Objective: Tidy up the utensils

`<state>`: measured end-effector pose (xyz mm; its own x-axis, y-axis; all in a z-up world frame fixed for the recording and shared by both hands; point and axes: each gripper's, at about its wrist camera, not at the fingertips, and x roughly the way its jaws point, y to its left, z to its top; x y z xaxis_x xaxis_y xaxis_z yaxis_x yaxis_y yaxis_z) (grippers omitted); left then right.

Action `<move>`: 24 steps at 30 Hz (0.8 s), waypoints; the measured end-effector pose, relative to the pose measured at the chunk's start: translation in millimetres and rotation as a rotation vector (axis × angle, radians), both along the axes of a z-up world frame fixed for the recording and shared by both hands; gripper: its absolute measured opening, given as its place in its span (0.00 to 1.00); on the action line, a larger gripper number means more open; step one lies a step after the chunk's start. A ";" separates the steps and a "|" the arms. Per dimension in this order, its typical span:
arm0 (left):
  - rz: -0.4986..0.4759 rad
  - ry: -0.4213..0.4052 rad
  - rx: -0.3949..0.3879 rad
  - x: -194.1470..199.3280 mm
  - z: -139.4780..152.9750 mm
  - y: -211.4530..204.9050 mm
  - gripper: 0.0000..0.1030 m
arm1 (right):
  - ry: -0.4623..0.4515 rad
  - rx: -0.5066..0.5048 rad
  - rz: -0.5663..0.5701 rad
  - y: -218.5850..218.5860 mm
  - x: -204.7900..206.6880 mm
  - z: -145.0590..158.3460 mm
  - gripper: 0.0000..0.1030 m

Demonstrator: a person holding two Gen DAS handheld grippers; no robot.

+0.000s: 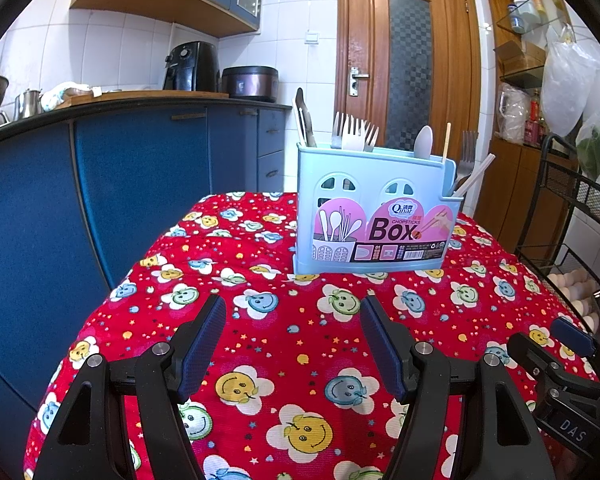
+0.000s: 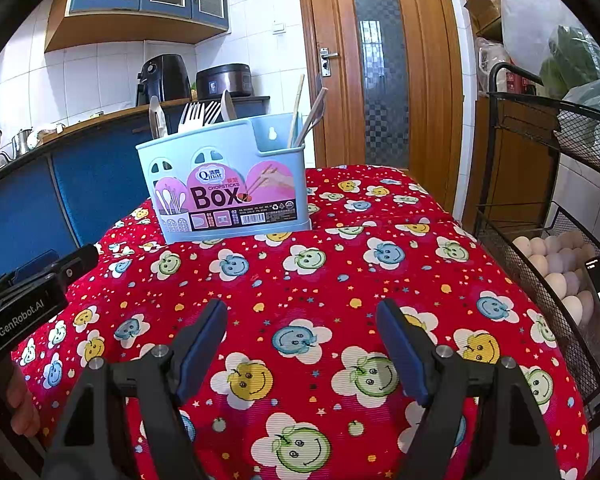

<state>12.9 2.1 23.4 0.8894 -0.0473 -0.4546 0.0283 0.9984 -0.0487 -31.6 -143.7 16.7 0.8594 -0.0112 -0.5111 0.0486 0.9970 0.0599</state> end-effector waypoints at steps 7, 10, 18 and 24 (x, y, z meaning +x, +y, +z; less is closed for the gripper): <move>-0.001 -0.001 -0.001 0.0 0.2 -0.1 0.69 | 0.001 0.001 0.000 -0.2 0.2 -0.4 0.76; -0.001 0.001 0.000 0.1 0.6 -0.4 0.69 | 0.000 0.002 -0.001 -0.4 0.1 -0.2 0.76; 0.000 0.003 -0.001 2.2 1.6 -0.7 0.69 | -0.001 0.002 -0.002 -0.6 0.1 -0.5 0.76; 0.000 0.003 -0.001 2.2 1.5 -0.6 0.69 | -0.001 0.001 -0.003 -1.1 0.0 -1.4 0.76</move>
